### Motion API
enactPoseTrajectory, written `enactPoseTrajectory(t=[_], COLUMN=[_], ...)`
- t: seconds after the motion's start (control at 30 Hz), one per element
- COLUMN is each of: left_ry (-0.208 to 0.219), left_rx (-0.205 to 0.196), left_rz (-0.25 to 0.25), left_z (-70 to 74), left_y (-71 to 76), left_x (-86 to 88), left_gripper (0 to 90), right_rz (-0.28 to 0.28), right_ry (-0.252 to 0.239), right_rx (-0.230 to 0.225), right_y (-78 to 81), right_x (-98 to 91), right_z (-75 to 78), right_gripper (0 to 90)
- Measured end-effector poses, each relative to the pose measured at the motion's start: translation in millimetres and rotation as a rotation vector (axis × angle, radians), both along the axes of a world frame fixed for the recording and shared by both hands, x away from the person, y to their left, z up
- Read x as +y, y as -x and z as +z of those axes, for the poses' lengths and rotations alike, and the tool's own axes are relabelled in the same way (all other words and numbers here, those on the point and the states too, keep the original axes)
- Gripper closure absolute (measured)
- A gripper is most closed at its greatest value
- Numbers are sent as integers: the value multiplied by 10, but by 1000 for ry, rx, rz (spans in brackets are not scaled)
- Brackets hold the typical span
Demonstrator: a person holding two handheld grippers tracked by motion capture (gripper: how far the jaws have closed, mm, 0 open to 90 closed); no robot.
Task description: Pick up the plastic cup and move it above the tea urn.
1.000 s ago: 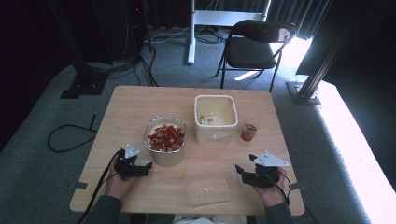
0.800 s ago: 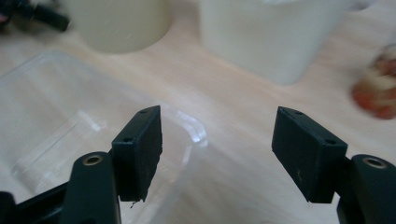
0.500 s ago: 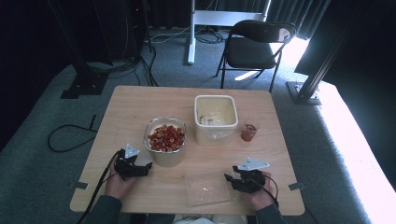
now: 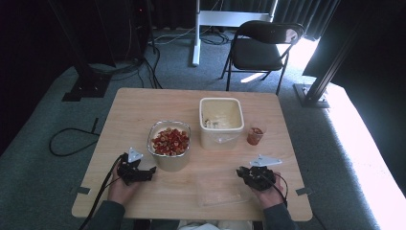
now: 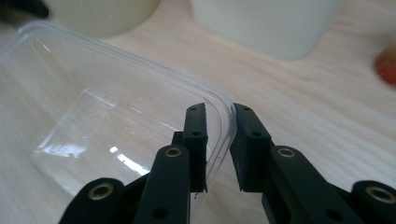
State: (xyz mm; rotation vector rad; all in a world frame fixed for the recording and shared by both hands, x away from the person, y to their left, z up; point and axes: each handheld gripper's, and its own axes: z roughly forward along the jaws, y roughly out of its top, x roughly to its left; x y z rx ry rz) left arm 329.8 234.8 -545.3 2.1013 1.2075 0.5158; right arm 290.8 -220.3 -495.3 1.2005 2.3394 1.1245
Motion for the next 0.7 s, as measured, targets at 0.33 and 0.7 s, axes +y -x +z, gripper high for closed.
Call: enactPoseTrajectory(t=[0.33,0.7], left_ry=[-1,0], left_rx=[1,0], left_rz=[0,0], left_z=[1,0], left_y=[0,0], left_x=[0,0], left_gripper=[121,122], right_rz=[-70,-107], right_ry=[-83,-112], right_rx=[-69,-122], right_y=[-89,-137], right_x=[-171,-256], right_z=[214,386], right_gripper=[846,847])
